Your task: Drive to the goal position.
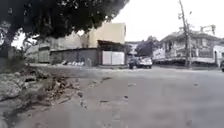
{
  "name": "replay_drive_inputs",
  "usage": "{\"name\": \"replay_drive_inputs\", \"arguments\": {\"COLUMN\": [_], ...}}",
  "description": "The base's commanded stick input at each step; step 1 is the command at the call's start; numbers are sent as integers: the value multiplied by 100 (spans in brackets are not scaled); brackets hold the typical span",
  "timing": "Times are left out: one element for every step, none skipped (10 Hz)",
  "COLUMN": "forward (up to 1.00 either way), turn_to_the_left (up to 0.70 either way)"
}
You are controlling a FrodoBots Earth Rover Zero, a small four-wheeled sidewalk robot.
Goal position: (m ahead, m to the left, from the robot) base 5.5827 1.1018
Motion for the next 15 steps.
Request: {"name": "replay_drive_inputs", "arguments": {"forward": [100,100,100,100,100,100,100,100,100,100,100,100,100,100,100], "turn_to_the_left": [0,0,0,0,0,0,0,0,0,0,0,0,0,0,12]}}
